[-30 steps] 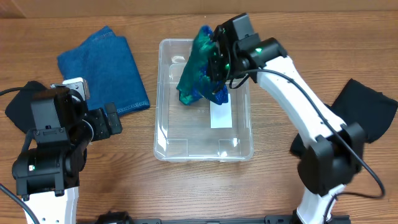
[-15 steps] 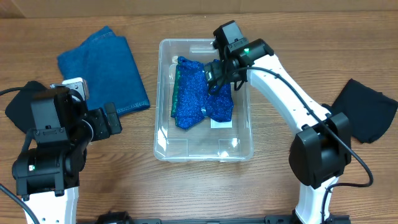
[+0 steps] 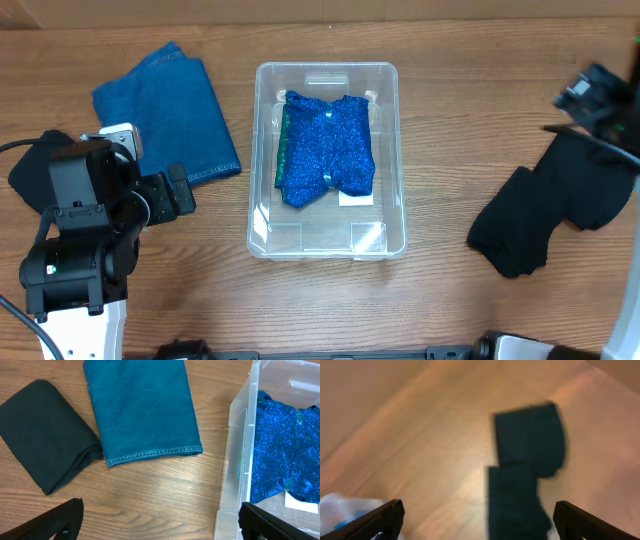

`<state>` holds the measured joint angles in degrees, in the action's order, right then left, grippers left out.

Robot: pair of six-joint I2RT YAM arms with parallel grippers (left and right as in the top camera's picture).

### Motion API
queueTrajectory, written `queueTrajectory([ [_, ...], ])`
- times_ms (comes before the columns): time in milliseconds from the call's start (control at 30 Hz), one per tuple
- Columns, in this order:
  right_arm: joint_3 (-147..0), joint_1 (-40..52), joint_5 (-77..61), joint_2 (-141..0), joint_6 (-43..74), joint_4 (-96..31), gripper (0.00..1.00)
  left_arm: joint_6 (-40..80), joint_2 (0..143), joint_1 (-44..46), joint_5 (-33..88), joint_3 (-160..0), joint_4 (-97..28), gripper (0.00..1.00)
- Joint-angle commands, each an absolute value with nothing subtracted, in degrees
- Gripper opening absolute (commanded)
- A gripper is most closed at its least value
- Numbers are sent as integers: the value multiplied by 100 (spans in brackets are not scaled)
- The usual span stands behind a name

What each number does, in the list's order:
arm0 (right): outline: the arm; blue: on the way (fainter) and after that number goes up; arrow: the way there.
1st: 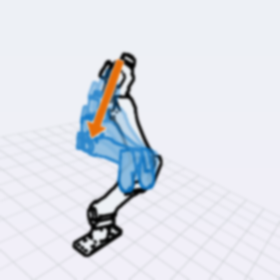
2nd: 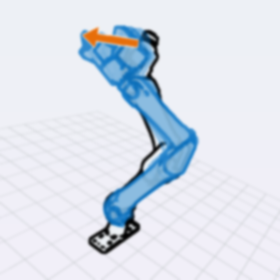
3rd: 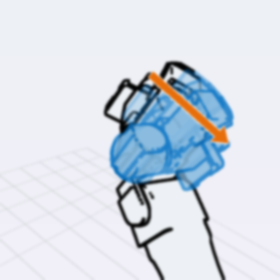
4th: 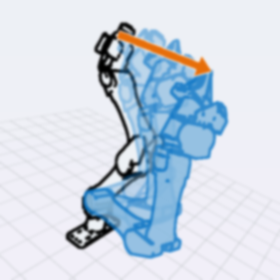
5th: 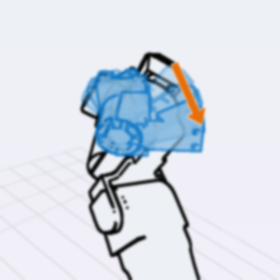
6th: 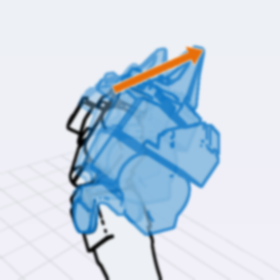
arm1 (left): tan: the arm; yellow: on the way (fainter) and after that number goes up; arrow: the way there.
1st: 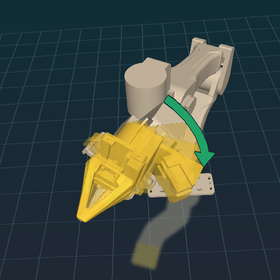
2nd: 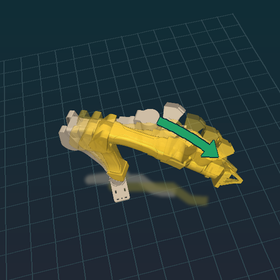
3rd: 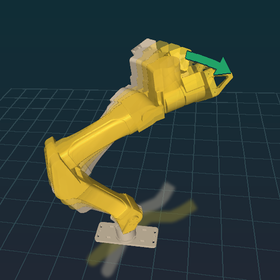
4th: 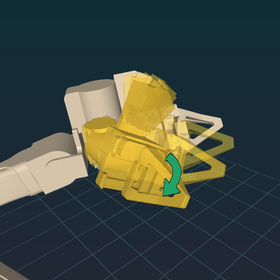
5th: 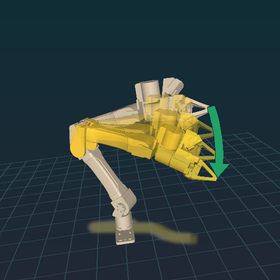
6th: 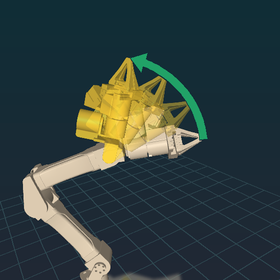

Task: Pack container
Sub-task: 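Grasp the black cloth on the right with the right gripper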

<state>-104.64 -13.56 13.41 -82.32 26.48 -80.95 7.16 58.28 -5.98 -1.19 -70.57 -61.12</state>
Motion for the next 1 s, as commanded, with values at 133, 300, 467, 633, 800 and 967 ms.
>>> queueTrajectory([
  [133,-7102,-3588,-473,-7236,2182,-6884,100,773,5850,-569,-193,-7183,-6082,100],
  [300,-5054,-4036,-1074,-7824,1787,-5002,100,775,5850,-569,-191,-7183,-6080,100],
  [467,-4764,-4021,-1131,-8923,1756,-4364,100,779,5850,-569,-189,-7183,-6084,100],
  [633,-4762,-4018,-1883,-9736,1750,-4077,95,777,5850,-569,-189,-7183,-6082,100],
  [800,-4775,-4018,-3249,-9837,1297,-4217,7,777,5850,-569,-189,-7183,-6084,100],
  [967,-5120,-3809,-4165,-9367,679,-4626,4,777,5850,-569,-189,-7183,-6084,100],
])
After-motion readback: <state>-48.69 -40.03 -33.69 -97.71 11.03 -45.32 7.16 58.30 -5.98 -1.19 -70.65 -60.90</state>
